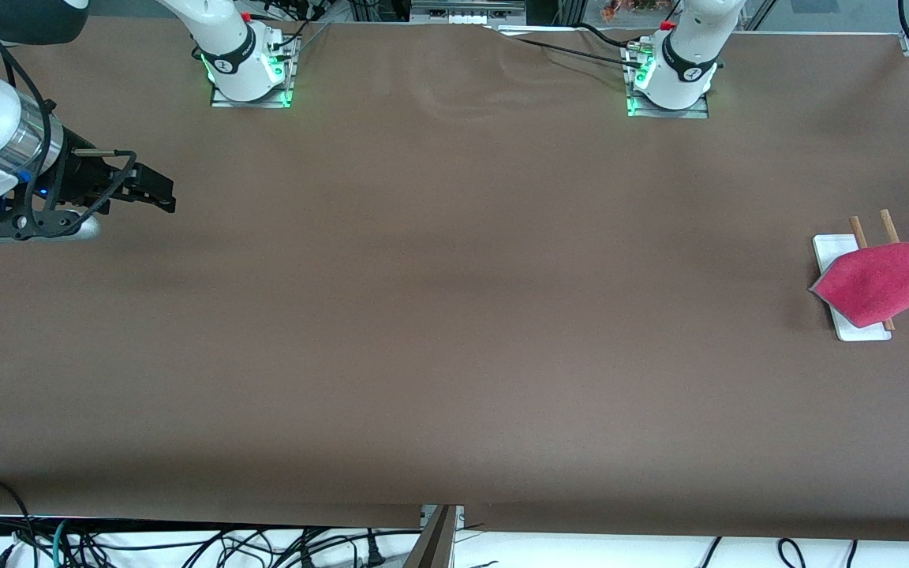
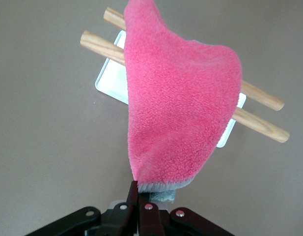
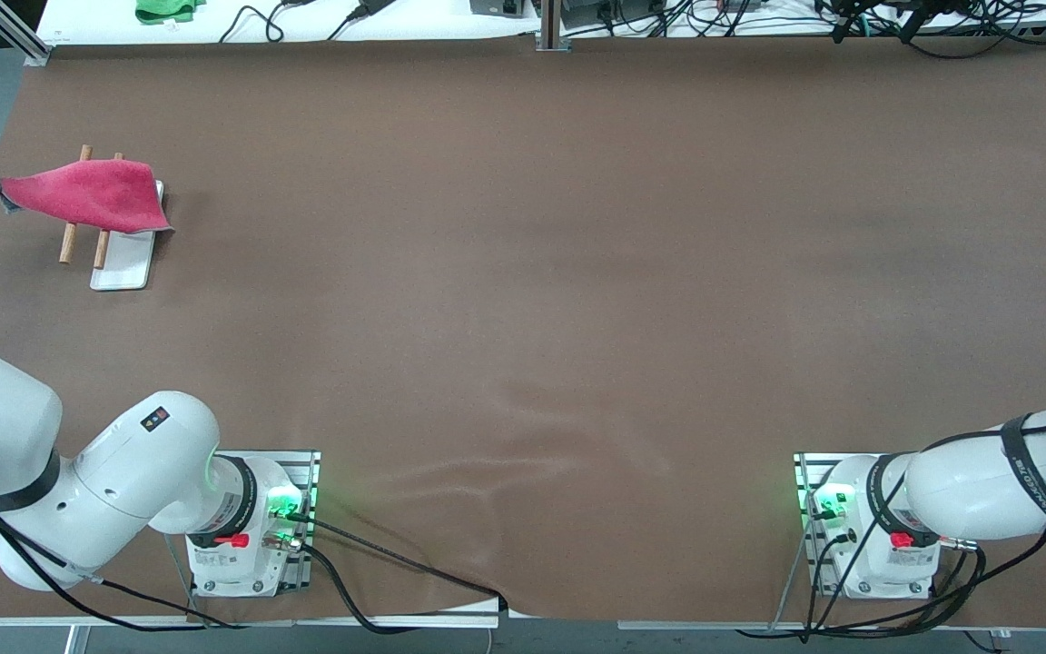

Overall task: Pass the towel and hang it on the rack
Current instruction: 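Drape the towel over the wooden rods and open the left gripper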

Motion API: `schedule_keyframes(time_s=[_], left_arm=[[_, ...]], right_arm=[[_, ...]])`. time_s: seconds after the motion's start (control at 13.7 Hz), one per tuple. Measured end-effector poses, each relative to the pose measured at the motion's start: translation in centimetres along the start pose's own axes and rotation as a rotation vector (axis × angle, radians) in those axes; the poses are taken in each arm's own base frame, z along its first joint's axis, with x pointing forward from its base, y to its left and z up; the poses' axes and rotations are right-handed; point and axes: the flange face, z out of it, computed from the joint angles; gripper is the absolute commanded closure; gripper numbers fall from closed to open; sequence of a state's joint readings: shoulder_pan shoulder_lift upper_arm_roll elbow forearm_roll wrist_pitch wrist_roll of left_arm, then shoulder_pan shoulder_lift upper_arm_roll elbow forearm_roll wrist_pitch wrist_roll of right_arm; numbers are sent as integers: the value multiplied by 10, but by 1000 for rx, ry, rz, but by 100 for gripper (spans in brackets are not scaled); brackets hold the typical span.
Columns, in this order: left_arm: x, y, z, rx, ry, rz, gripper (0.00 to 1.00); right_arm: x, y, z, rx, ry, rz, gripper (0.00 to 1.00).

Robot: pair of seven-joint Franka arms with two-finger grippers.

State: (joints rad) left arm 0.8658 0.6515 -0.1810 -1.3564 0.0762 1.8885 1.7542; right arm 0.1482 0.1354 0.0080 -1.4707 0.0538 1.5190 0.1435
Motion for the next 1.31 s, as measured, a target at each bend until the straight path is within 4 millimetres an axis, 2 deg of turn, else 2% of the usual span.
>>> schedule_keyframes(time_s=[0.36, 0.44, 0.51, 0.58, 1.02, 1.17, 1.31], left_arm=[[-14, -10, 26, 11, 9, -17, 100], [-16, -10, 31, 7, 11, -19, 96], [-17, -11, 35, 6, 13, -20, 30], [-17, -11, 38, 6, 14, -20, 0], [-17, -13, 44, 4, 17, -19, 0], [-16, -16, 35, 24, 14, -18, 0], [-8, -18, 10, 38, 14, -14, 0]], right_arm=[[2, 3, 2, -2, -1, 6, 0], [2, 3, 3, -3, -2, 6, 0], [3, 3, 3, -3, -2, 6, 0], [3, 2, 3, -3, -2, 4, 0], [3, 1, 3, -3, -1, 3, 0], [3, 1, 3, -2, 1, 3, 0], [3, 1, 3, -2, 2, 2, 0]])
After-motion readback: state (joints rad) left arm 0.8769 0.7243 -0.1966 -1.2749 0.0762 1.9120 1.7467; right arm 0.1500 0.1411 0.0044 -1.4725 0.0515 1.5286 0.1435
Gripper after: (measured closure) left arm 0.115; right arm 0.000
